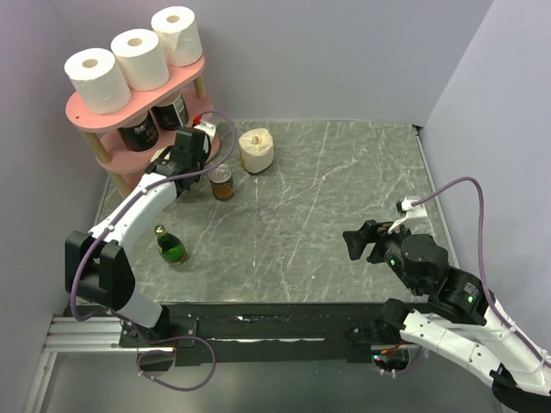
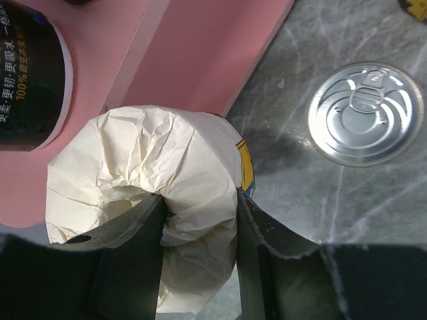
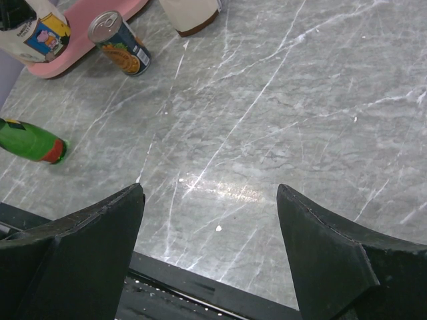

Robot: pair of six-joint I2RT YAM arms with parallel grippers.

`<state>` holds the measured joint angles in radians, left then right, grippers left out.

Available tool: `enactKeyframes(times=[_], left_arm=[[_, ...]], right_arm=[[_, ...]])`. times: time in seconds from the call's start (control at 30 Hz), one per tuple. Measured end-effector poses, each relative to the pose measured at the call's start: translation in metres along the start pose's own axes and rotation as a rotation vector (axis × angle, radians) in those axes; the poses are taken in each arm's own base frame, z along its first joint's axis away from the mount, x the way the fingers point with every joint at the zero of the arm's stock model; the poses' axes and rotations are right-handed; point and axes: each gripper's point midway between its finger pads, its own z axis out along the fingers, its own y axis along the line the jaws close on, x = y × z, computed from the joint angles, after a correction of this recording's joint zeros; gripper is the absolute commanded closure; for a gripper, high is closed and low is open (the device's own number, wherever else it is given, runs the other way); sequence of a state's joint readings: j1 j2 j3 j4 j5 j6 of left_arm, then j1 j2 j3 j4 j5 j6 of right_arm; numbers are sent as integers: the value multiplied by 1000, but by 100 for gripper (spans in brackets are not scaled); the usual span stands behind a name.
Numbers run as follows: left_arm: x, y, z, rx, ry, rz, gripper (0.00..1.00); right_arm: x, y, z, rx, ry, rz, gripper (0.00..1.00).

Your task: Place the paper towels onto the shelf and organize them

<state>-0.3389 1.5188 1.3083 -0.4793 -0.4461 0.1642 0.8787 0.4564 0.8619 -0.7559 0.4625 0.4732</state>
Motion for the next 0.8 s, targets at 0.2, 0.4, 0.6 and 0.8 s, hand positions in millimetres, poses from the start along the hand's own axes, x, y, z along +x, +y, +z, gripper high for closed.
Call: enactKeyframes(times=[0.2,0.4,0.6,0.8], left_arm=[[5,3,9,-35,-10,19,64],[18,-7,27,-34,9,42,64],[32,-13,38,-32,44,77,63],[31,-14,52,-61,36,101,61]], right_arm=[[0,0,0,0,0,-3,13],[-1,-1,-1,-1,-6,0,13],[-3,-2,-3,2,-19,5,12],[-4,-3,-3,4,-20,5,12]])
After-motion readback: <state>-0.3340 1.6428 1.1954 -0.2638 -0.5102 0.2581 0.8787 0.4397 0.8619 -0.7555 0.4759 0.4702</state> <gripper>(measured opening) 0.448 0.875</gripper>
